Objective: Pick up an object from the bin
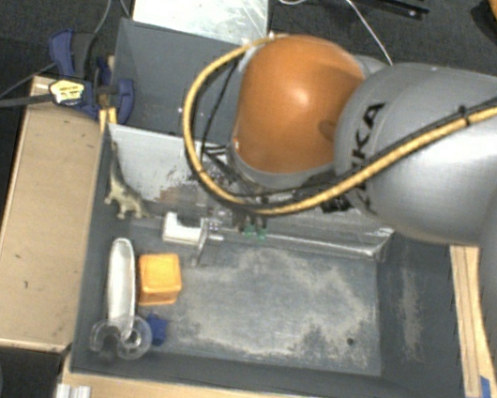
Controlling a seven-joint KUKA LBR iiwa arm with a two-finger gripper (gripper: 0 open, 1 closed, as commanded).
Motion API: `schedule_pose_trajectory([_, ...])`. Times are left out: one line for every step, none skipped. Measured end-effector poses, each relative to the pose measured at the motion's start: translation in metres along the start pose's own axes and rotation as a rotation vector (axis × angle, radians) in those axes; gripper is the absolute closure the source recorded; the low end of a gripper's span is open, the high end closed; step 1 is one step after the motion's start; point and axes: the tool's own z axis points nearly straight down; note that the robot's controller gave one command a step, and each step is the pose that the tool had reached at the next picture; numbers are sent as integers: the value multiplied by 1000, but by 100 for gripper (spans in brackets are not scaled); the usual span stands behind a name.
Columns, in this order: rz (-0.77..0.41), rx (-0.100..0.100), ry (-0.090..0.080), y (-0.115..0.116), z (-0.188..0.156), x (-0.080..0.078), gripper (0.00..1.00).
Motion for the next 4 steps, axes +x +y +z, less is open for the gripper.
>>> schedule_pose_trajectory([7, -2, -8, -1, -5, -2, 0])
schedule_pose_trajectory([-298, -1, -6, 16, 91, 14, 0])
schedule_pose_trajectory([-508, -1, -12, 25, 71, 38, 0])
schedule_pose_trajectory([-293, -2, -11, 20, 94, 9, 0])
